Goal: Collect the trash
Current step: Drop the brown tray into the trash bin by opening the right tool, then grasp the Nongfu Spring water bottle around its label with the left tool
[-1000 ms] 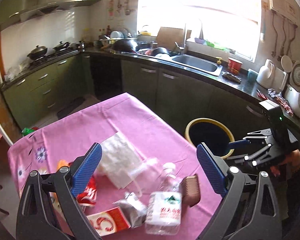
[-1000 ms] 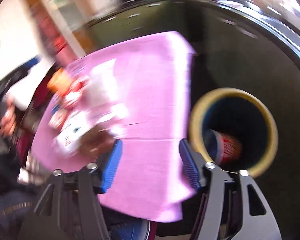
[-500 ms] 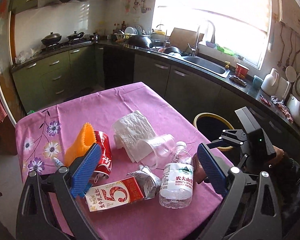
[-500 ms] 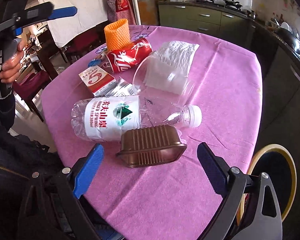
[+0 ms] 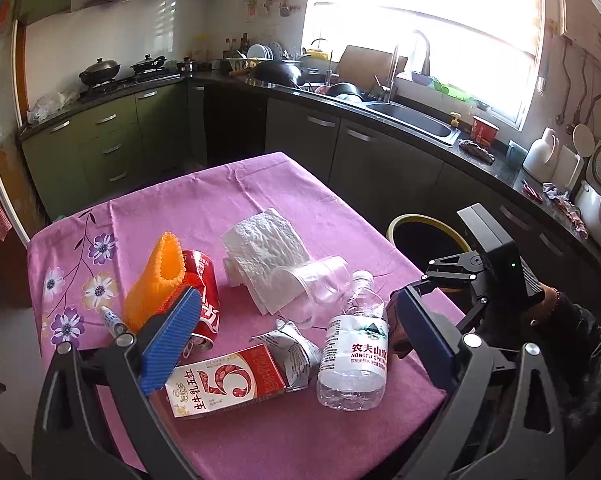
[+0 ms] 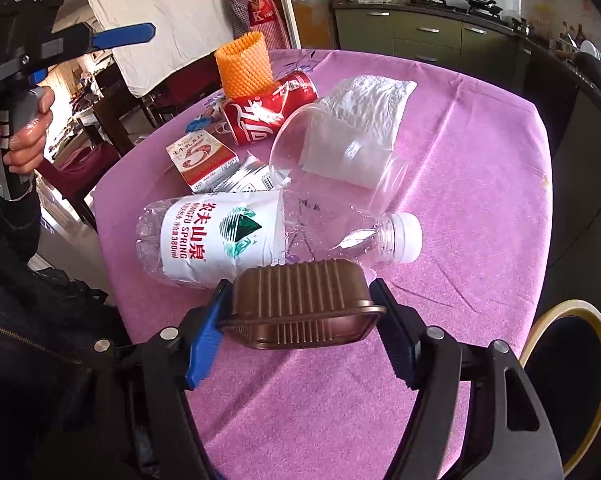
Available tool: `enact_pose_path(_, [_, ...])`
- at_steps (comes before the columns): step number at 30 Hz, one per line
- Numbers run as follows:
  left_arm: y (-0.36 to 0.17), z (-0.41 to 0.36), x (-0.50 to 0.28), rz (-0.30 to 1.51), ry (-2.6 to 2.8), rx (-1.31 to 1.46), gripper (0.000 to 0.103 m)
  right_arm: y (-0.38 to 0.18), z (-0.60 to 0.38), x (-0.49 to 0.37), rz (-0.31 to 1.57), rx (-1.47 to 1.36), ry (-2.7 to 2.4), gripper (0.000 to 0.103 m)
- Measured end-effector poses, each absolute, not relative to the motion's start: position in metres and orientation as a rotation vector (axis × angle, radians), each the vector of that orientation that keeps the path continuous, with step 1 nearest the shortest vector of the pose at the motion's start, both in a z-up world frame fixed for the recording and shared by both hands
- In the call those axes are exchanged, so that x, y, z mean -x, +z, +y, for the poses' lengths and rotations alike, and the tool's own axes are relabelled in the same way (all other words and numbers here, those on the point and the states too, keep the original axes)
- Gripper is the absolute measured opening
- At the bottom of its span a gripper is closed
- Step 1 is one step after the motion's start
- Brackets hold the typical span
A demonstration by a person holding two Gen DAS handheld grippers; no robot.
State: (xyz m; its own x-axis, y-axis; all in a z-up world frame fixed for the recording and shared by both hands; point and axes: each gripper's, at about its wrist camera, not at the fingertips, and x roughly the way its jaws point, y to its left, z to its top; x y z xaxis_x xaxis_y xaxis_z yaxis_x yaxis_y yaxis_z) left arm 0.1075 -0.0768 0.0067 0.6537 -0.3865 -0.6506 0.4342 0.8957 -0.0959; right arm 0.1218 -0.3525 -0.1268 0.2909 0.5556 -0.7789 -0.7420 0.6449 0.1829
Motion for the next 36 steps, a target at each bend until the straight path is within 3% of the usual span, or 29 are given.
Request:
enact_pose_path(7, [0.005,-0.083,-0.107,0.726,-0.487,-0.086,0.093,-0.104,-0.382,-0.115,0.873,0.15,0.814,0.069])
enact_pose_path(13, [0.003,-0.091,-0.104,0.73,-0.517,-0.11,0.094,-0.089,-0.475,-0.149,0.87,0.027,0.407,0.07])
enact_pose_path(21, [-0.007,-0.105,-0.106,0.762,-0.544,-0.139,0.095,-0.159,-0.575,-0.208,1.13,-0.09,-0.014,0.07])
enact_pose_path(27, [-0.017,-0.119,-0.109,0.801,-0.568,-0.177,0.095,-0.191,-0.594,-0.225,1.186,-0.096,-0.092,0.071])
enact_pose_path(31, [-0.024,-0.132,-0.109,0.822,-0.594,-0.205,0.096,-0.196,-0.601,-0.224,1.177,-0.067,-0.154,0.087])
enact_pose_path(36, [-0.039,-0.152,-0.112,0.871,-0.637,-0.248,0.096,-0.175,-0.595,-0.204,1.107,-0.058,-0.152,0.087])
